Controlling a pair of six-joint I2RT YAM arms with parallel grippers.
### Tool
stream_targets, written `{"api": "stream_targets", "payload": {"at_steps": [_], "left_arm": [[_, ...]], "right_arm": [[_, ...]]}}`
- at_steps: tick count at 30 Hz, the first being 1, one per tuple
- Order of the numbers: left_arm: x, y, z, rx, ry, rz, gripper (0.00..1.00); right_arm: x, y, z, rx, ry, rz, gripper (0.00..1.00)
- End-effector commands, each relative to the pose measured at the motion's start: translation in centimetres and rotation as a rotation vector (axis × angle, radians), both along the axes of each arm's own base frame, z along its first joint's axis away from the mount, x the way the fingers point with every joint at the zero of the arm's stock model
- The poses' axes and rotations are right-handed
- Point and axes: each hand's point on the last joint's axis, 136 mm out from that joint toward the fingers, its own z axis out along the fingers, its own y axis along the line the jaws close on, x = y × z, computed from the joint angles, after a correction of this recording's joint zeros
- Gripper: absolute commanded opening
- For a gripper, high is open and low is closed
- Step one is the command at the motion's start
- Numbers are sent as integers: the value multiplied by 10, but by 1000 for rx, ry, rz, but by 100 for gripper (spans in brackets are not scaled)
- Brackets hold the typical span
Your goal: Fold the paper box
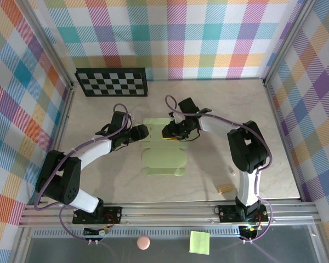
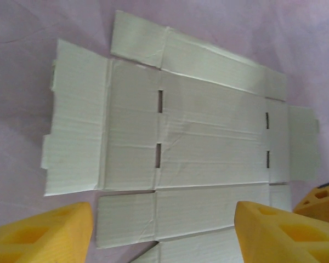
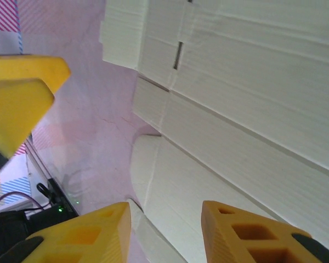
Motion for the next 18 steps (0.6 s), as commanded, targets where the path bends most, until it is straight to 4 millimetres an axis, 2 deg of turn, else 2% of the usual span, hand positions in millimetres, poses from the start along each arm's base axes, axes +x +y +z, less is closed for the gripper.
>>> {"api": "stream_targets", "payload": {"at_steps": [1,4,11,18], "left_arm": [[10,-6,13,-60,-17,3,68],[10,-6,13,-52,17,15,64],[0,-2,0,-34,66,15,64],[-7,-11,-11,-53,139,-26,63]], "right_arm": [[-10,5,-11,-29,125,-13,40],[-9,6,-24,-44,182,-52,40],[-5,13,-32,-22,177,-59,41],[-14,11,-52,-62,199,-50,41]]}}
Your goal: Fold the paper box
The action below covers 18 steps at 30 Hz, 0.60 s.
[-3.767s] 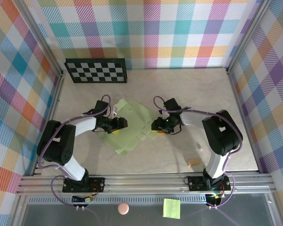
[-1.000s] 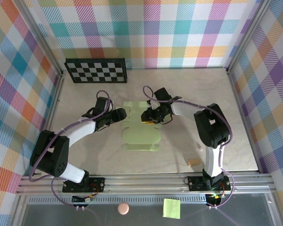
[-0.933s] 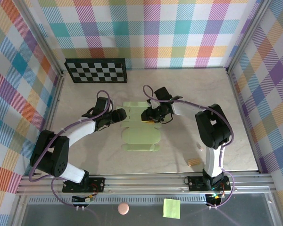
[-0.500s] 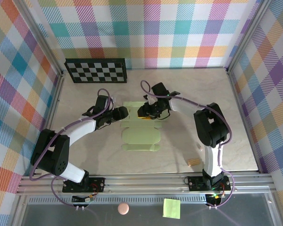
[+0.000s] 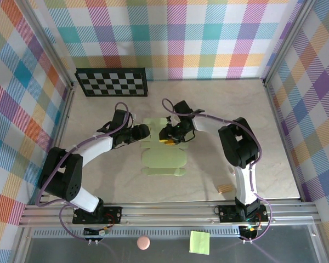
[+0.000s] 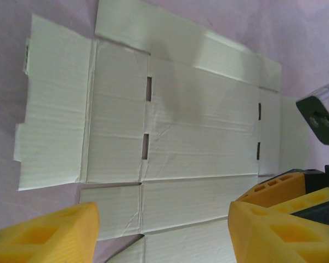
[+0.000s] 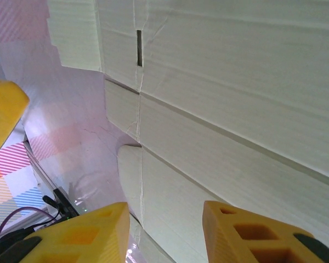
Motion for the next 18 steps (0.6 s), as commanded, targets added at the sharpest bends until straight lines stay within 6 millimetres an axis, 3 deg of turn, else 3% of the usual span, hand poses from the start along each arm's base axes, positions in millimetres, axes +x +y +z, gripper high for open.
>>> {"api": "stream_targets", "payload": {"at_steps": [1,13,18], "left_arm": [[-5,-2,-7,-18,68,-10,63],[-16,-5,-33,5,161,-61,63],[-19,-1,-38,33,181,-64,63]], "right_arm": [[-10,0,-19,-21,42,8,41],[-14,-20,-58,-208,-17,14,41],[-16,-13,-43,-153,-21,26,40]]}}
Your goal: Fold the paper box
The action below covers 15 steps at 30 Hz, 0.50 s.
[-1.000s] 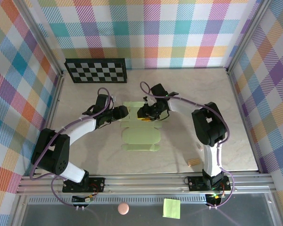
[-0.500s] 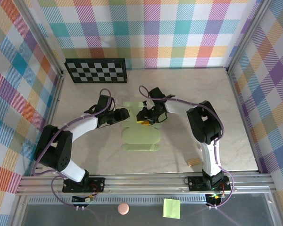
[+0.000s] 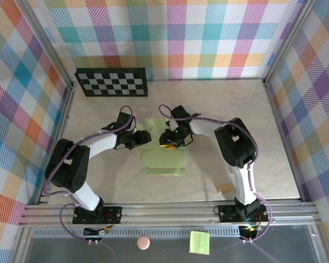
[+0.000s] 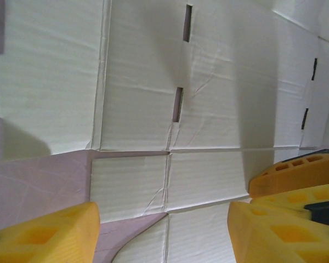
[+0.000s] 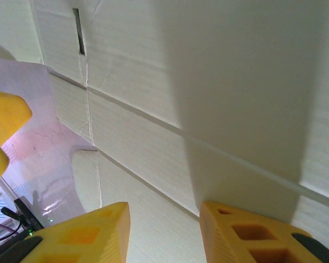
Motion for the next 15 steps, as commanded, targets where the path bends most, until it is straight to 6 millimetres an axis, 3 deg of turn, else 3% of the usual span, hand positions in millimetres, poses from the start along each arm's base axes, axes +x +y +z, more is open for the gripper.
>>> {"api": "stream_targets", "payload": {"at_steps": [1,9,15], "left_arm": [[-1,2,0,15,18,-20,59],[-4,3,-7,44,65,-44,56],[-4,5,-5,60,62,-45,59]], "right_arm": [[-8,-6,-9,-42,8,10,40],[1,-1,32,3,-66,-1,37],[5,-2,23,-31,-58,2,38]]}}
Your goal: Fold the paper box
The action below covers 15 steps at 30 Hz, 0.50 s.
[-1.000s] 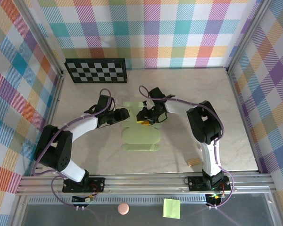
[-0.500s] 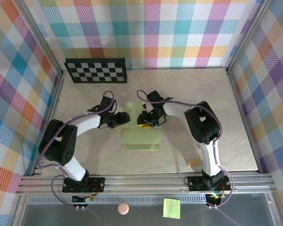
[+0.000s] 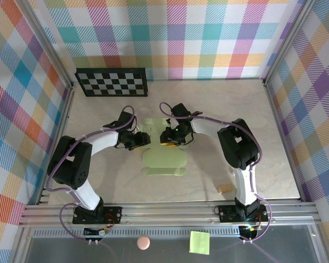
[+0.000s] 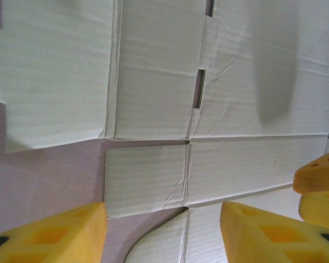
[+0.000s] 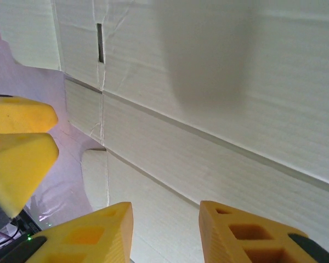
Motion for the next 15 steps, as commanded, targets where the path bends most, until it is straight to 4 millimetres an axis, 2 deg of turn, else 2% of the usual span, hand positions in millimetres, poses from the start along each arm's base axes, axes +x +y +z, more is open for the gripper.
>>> {"api": "stream_targets", "payload": {"at_steps": [1,8,15], "left_arm": [[3,3,5,14,2,-7,59],[4,3,5,13,-2,-5,60],[5,2,4,17,-3,-19,61]], "right_arm": [[0,1,3,-19,-13,17,38],[4,-7,-17,-89,-18,14,38],[-7,-20,-40,-151,25,23,34]]}}
